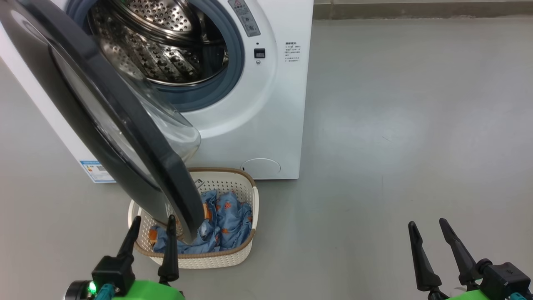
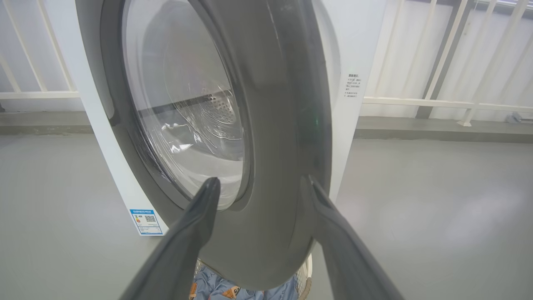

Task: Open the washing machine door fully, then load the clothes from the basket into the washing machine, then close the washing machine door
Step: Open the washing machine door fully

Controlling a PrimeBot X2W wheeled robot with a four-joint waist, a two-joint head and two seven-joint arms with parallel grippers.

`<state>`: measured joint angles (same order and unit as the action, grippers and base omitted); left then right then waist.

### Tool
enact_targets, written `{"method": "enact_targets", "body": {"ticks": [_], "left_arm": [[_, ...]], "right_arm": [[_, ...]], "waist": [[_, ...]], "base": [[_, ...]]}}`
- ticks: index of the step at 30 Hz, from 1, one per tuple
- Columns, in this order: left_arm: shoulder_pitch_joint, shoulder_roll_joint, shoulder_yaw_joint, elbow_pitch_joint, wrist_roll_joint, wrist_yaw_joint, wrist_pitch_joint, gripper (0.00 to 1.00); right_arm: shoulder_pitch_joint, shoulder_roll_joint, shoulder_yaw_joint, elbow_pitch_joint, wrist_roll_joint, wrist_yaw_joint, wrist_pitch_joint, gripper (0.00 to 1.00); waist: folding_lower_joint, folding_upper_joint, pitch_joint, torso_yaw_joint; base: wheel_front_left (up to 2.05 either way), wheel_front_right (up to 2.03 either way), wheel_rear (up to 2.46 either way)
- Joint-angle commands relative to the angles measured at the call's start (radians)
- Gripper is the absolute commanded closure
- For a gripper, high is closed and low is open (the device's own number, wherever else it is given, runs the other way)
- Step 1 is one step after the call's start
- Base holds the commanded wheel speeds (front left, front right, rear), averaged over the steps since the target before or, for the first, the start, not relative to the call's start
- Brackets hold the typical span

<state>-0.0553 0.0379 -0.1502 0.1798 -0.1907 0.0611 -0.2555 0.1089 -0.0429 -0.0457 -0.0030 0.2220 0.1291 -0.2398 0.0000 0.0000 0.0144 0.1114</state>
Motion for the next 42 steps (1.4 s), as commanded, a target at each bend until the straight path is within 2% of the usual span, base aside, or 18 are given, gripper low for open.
{"method": "enact_targets", "body": {"ticks": [1, 17, 18, 19, 20, 21, 35, 42], "left_arm": [[-0.015, 0.012, 0.033, -0.018, 0.005, -0.002, -0.006, 0.0], [-0.012, 0.012, 0.032, -0.019, 0.003, -0.003, -0.006, 0.0], [-0.012, 0.012, 0.032, -0.019, 0.004, -0.004, -0.006, 0.11], [-0.012, 0.012, 0.032, -0.019, 0.004, -0.004, -0.006, 0.49], [-0.011, 0.012, 0.031, -0.019, 0.004, -0.004, -0.006, 0.81], [-0.011, 0.012, 0.031, -0.019, 0.004, -0.005, -0.006, 1.0], [-0.004, 0.012, 0.047, -0.024, 0.002, -0.01, -0.006, 1.0], [-0.028, 0.014, 0.103, -0.075, -0.012, -0.013, -0.006, 1.0]], "right_arm": [[-0.027, -0.007, 0.027, -0.019, 0.004, 0.002, -0.014, 0.0], [-0.029, -0.007, 0.028, -0.016, 0.007, 0.002, -0.016, 0.0], [-0.029, -0.007, 0.028, -0.016, 0.007, 0.002, -0.017, 0.0], [-0.029, -0.007, 0.028, -0.015, 0.007, 0.002, -0.017, 0.0], [-0.028, -0.007, 0.028, -0.014, 0.008, 0.002, -0.017, 0.0], [-0.028, -0.007, 0.027, -0.013, 0.008, 0.002, -0.017, 0.0], [-0.023, -0.007, 0.031, -0.01, 0.008, 0.002, -0.018, 0.0], [-0.023, -0.007, 0.034, -0.008, 0.007, 0.002, -0.019, 0.0]], "waist": [[0.0, 0.0, -0.001, -0.001], [0.0, 0.0, -0.003, -0.004], [0.0, 0.0, -0.003, -0.004], [0.0, 0.0, -0.004, -0.004], [0.0, 0.0, -0.005, -0.004], [0.0, 0.0, -0.006, -0.004], [0.0, 0.0, -0.013, 0.0], [0.0, 0.0, -0.017, 0.001]], "base": [[0.0, 0.0, 0.0], [0.0, 0.0, 0.0], [0.0, 0.0, 0.0], [0.0, 0.0, 0.0], [0.0, 0.0, 0.0], [0.0, 0.0, 0.0], [0.0, 0.0, 0.0], [0.0, 0.0, 0.0]]}}
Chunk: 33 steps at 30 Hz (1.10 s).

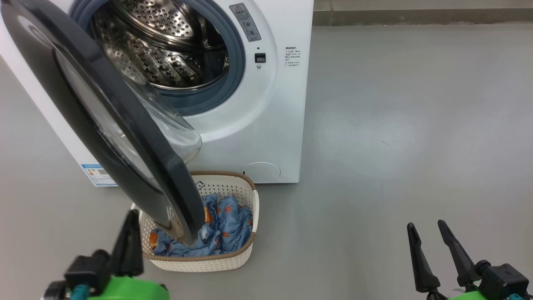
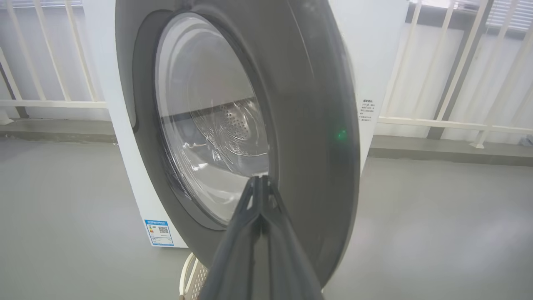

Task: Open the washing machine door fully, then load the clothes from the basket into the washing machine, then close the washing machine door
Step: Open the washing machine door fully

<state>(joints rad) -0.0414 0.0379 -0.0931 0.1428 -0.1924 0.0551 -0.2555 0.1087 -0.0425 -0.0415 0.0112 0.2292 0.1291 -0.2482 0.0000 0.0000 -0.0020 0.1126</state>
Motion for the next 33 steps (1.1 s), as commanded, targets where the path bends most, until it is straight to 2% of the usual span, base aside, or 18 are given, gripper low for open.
{"method": "enact_targets", "body": {"ticks": [1, 5, 13, 23, 33], "left_arm": [[-0.05, 0.013, 0.06, -0.05, -0.024, -0.012, -0.006, 1.0], [-0.091, 0.031, 0.103, -0.092, -0.031, -0.02, -0.006, 1.0], [-0.189, 0.06, 0.132, -0.162, -0.024, -0.022, -0.006, 1.0], [-0.331, 0.065, 0.083, -0.219, -0.012, -0.029, 0.034, 1.0], [-0.435, 0.044, -0.01, -0.158, -0.004, -0.041, 0.063, 1.0]], "right_arm": [[-0.023, -0.008, 0.03, -0.022, 0.0, 0.002, -0.01, 0.0], [-0.024, -0.008, 0.035, -0.02, 0.001, 0.002, -0.01, 0.0], [-0.021, -0.008, 0.045, -0.009, -0.003, 0.002, -0.011, 0.0], [-0.025, -0.008, 0.053, -0.007, -0.007, 0.002, -0.008, 0.0], [-0.03, -0.008, 0.064, -0.002, -0.003, 0.002, -0.01, 0.0]], "waist": [[0.0, 0.0, -0.001, 0.0], [0.0, 0.0, 0.0, -0.002], [0.0, 0.0, -0.015, -0.008], [0.0, 0.0, -0.023, -0.019], [0.0, 0.0, -0.02, -0.054]], "base": [[0.0, 0.0, 0.0], [0.0, 0.0, 0.0], [0.0, 0.0, 0.0], [0.0, 0.0, 0.0], [0.0, 0.0, 0.0]]}}
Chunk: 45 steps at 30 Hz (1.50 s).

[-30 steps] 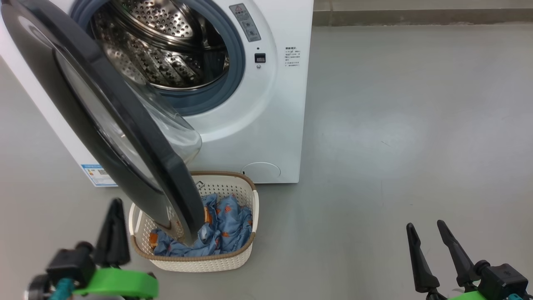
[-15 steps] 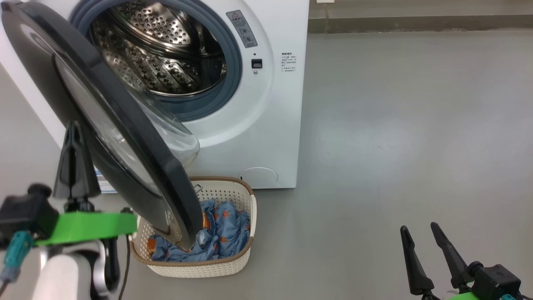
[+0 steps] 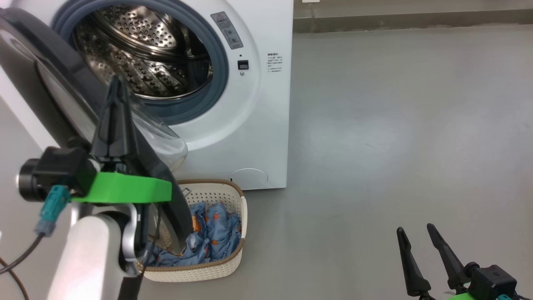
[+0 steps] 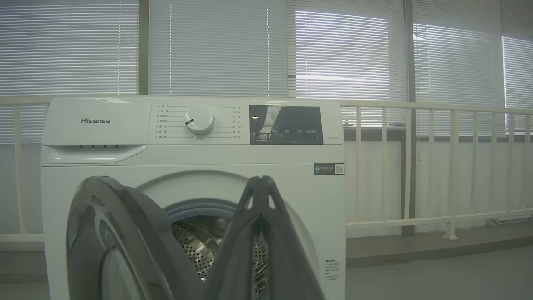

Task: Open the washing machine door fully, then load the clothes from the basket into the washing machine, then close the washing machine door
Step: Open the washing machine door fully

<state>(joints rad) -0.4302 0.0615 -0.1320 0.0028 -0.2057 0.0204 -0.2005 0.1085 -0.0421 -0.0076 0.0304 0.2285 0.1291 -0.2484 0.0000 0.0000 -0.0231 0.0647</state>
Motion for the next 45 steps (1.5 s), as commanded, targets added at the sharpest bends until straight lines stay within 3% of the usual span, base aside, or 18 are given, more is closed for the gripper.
{"method": "enact_targets", "body": {"ticks": [1, 17, 30, 45], "left_arm": [[-0.051, 0.018, 0.021, -0.007, 0.008, -0.007, 0.008, 1.0], [-0.042, 0.001, -0.091, 0.237, -0.05, -0.049, 0.097, 1.0], [0.021, -0.005, -0.15, 0.329, -0.095, -0.055, 0.143, 1.0], [0.023, 0.009, -0.132, 0.432, -0.126, -0.034, 0.116, 1.0]], "right_arm": [[-0.031, -0.008, 0.031, -0.02, -0.002, 0.002, -0.01, 0.0], [-0.039, -0.008, 0.018, -0.013, -0.006, 0.002, -0.012, 0.0], [-0.04, -0.008, 0.009, -0.005, 0.001, 0.002, -0.013, 0.0], [-0.037, -0.008, 0.011, -0.005, -0.001, 0.002, -0.013, 0.0]], "waist": [[0.0, 0.0, 0.002, -0.011], [0.0, 0.0, 0.02, -0.066], [0.0, 0.0, 0.024, -0.039], [0.0, 0.0, 0.02, -0.013]], "base": [[0.0, 0.0, 0.0], [0.0, 0.0, 0.0], [0.0, 0.0, 0.0], [0.0, 0.0, 0.0]]}}
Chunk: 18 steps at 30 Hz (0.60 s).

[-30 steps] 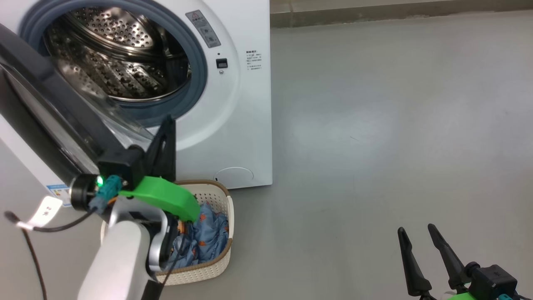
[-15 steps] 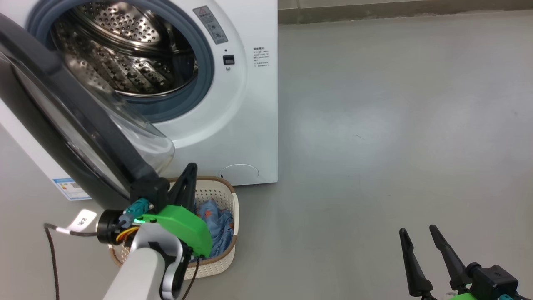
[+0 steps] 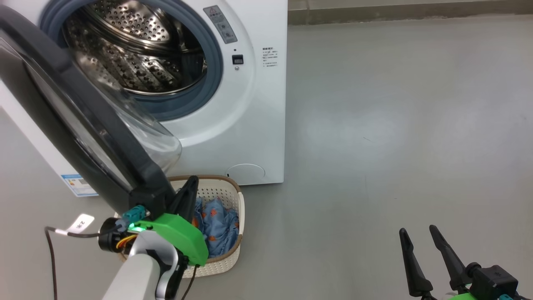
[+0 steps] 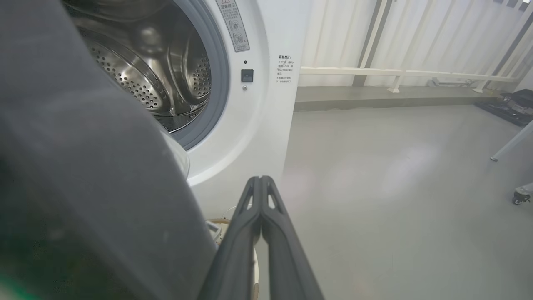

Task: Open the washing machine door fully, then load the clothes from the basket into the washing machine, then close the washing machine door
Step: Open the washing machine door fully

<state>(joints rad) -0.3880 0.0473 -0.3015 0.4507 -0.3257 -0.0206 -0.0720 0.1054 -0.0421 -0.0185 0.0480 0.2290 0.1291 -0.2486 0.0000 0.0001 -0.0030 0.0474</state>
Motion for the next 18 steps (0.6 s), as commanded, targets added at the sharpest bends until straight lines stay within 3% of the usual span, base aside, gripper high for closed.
{"method": "enact_targets", "body": {"ticks": [1, 18], "left_arm": [[-0.019, 0.023, 0.035, -0.014, -0.006, 0.006, -0.015, 1.0], [0.002, 0.027, 0.018, -0.018, -0.021, 0.023, -0.019, 1.0]], "right_arm": [[-0.032, -0.008, 0.022, -0.022, -0.002, 0.002, -0.013, 0.0], [-0.021, -0.008, 0.046, -0.012, -0.002, 0.002, -0.013, 0.0]], "waist": [[0.0, -0.0001, -0.001, 0.009], [0.0, -0.0001, -0.022, 0.122]], "base": [[0.0, 0.0, 0.0], [0.0, 0.0, 0.0]]}}
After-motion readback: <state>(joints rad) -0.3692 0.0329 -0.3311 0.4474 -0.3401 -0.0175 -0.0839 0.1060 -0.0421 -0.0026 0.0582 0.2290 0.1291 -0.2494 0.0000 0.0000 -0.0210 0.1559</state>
